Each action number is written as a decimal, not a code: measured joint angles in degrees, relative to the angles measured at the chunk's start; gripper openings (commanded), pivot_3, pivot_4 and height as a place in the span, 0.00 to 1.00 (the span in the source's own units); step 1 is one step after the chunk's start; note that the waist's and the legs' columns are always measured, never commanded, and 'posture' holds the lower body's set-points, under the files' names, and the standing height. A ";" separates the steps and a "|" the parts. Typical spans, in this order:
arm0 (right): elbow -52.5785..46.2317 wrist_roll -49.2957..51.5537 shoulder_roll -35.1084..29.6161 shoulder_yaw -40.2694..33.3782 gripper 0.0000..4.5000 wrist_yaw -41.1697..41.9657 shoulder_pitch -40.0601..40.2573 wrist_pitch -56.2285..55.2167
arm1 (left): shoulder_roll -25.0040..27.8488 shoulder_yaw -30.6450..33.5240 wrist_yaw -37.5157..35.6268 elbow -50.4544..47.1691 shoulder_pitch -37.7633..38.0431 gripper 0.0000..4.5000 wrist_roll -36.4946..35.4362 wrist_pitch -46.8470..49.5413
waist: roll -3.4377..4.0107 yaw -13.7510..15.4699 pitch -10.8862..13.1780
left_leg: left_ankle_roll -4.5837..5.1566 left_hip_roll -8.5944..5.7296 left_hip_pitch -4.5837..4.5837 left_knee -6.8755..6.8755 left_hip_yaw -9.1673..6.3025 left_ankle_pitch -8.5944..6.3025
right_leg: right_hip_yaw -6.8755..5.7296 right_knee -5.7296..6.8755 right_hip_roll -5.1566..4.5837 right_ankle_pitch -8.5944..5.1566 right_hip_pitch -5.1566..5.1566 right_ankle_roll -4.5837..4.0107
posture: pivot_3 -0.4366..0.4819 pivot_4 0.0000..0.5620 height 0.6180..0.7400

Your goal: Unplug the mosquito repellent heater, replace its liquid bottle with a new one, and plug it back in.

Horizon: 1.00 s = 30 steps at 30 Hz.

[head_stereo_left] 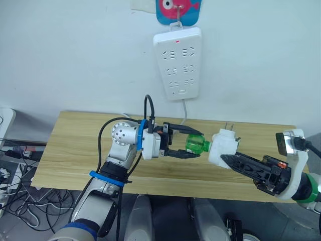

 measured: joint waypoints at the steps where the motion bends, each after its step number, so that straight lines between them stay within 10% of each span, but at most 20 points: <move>1: 0.00 0.00 -0.18 -0.01 0.66 0.00 0.09 -0.06 | -0.04 -0.04 0.00 0.00 0.00 0.50 0.08 0.00 | 0.00 0.00 0.00 | 0.00 0.00 0.00 0.00 0.00 0.00 | 0.00 0.00 0.00 0.00 0.00 0.00 | 0.51 0.61 1.00; 20: 1.67 -0.04 0.45 7.55 0.66 -3.53 -12.45 3.46 | 0.27 1.72 -6.26 0.19 0.69 0.50 -5.31 -0.88 | 0.00 -0.04 0.00 | 0.01 0.00 0.02 0.01 0.00 0.00 | 0.00 0.06 -0.01 0.00 0.00 0.00 | 0.51 0.63 1.00; 30: 2.94 -0.72 -5.28 3.66 0.66 -3.65 -16.58 8.77 | 9.42 -1.91 5.20 -17.10 1.15 0.50 -16.04 57.55 | 0.00 -0.18 0.01 | 0.01 0.03 0.03 0.01 -0.09 -0.01 | -0.08 0.15 0.01 -0.01 -0.01 0.01 | 0.51 0.63 1.00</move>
